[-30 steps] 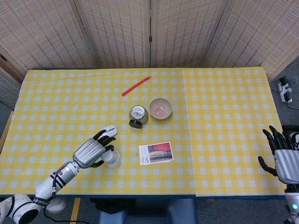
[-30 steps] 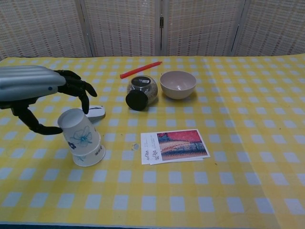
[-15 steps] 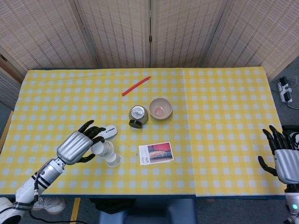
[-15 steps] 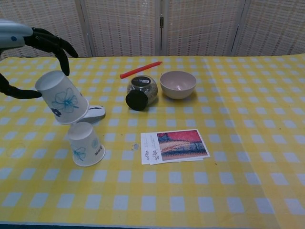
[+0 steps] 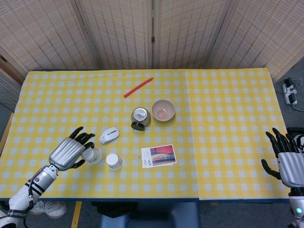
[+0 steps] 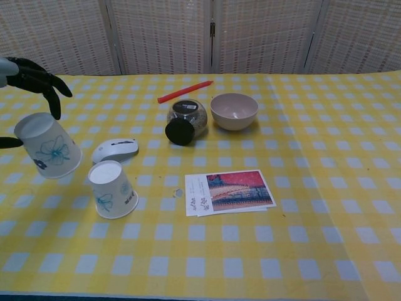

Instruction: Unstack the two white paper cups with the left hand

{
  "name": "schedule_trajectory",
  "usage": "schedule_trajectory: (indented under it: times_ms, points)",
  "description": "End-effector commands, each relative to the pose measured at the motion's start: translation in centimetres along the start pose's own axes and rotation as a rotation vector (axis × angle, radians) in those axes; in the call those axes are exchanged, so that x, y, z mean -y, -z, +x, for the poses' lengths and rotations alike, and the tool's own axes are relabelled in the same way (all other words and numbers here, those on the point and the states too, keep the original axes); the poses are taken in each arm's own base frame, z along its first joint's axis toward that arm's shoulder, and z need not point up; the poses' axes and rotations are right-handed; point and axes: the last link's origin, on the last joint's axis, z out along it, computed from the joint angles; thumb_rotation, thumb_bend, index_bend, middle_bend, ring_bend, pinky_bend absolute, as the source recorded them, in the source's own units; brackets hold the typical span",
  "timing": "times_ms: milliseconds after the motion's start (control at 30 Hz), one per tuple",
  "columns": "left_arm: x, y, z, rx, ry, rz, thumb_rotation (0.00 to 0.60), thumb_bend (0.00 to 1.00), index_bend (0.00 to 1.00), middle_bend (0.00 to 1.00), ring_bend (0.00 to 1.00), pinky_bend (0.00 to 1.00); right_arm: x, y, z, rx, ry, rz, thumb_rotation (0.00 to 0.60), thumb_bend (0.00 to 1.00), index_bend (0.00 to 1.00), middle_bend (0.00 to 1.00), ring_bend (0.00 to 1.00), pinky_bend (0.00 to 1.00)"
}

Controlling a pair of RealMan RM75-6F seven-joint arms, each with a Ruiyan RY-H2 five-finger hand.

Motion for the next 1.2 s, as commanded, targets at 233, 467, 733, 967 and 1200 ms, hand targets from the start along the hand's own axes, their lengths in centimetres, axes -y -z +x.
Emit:
schedule_trajectory:
  times_ms: [233,467,733,967,1200]
  points:
    - [-0.9,-0.9,-3.1,0.09,-0.037,-0.011,0.6,0.4,0.42,0.18,0.2,0.06,0.1,0.1,-0.1,0.003,0.0,0.0,0.6,0.39,0.0,0.0,0.09,0.0]
    - [-1.6,-1.9,-4.2,0.093,-0.071,-0.008,0.6,0.4,0.42,0.18,0.2,0.06,0.0,0.3,0.0,0.001,0.001,-0.006,0.6,0.39,0.0,0.0,0.09,0.0]
    - [-2.1,-2.5,-4.8,0.098,-0.075,-0.017,0.6,0.4,0.42,0.18,0.2,0.06,-0.1,0.3,-0.1,0.005,0.001,-0.009,0.6,0.39,0.0,0.0,0.09,0.0]
    - [-2.3,-2.6,-5.0,0.091,-0.076,-0.015,0.6,0.4,0.42,0.18,0.2,0.06,-0.2,0.3,-0.1,0.008,-0.001,-0.014,0.6,0.39,0.0,0.0,0.09,0.0]
    - [-2.4,-2.7,-5.0,0.09,-0.065,-0.018,0.6,0.4,0.42,0.18,0.2,0.06,-0.2,0.3,-0.2,0.01,0.0,-0.015,0.6,0.39,0.0,0.0,0.09,0.0]
